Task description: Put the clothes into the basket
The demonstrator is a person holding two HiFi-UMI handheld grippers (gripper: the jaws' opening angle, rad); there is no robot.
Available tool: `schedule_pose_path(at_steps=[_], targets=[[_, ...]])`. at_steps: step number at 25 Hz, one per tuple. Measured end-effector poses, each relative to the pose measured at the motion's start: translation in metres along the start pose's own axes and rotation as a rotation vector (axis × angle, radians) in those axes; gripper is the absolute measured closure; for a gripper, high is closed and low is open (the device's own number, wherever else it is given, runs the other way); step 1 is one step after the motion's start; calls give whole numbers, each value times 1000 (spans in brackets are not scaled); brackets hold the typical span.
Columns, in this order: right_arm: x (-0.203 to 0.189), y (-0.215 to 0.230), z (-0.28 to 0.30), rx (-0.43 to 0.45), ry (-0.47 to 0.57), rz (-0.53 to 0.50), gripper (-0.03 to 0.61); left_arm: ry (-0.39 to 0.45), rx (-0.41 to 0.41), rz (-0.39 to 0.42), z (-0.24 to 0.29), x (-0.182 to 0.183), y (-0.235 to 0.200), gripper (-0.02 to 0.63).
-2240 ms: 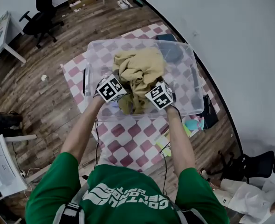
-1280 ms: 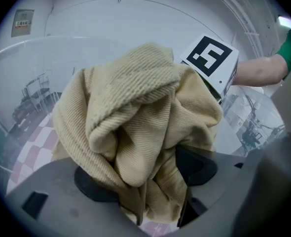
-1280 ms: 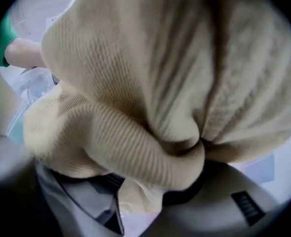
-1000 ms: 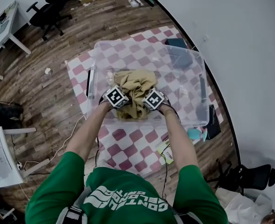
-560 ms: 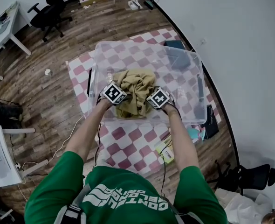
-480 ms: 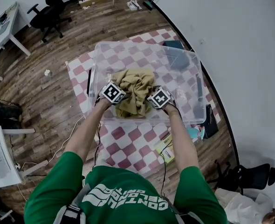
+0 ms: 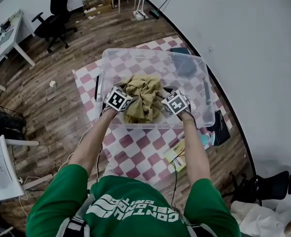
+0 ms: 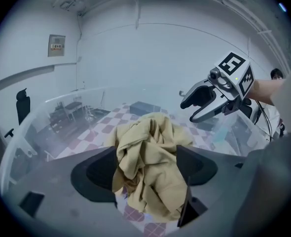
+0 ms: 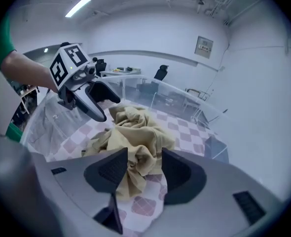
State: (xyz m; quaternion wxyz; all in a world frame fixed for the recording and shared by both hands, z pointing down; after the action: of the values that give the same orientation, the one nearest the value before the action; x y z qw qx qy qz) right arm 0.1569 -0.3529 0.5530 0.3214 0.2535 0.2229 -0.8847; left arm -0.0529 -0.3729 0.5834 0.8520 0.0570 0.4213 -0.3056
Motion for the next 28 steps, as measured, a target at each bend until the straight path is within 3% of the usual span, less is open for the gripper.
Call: schedule_pose_path(at_steps=[5, 9, 14, 19, 23, 28], targets=[[21, -14, -45, -34, 106, 4, 362, 84, 13, 47, -24, 17, 24, 253], [29, -30, -83, -68, 193, 32, 465, 187, 38, 117, -50, 39, 46, 260], [24, -43, -125, -122, 267, 88, 534, 324, 22, 140, -86, 66, 75, 411], [10, -59, -160, -145, 344, 164, 562, 412, -36, 152, -117, 76, 110, 564], [1, -77, -185, -149, 409, 221, 569, 438, -90, 159, -135, 71, 137, 609], [-12, -108, -206, -134, 473, 277, 569, 455, -135, 153, -152, 50, 167, 611]])
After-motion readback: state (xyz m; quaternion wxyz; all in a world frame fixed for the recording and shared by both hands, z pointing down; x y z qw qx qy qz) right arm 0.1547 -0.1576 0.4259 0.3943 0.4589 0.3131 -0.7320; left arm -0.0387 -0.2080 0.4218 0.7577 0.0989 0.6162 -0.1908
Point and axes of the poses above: the fingertips, and each gripper's own axes: z forward along the fingers, y to its right, x out of its top, the point moved 8 cm from there along -z, backward along the fingers, and after that the axes turned 5 degrees about -x, right-handed, at the moved point
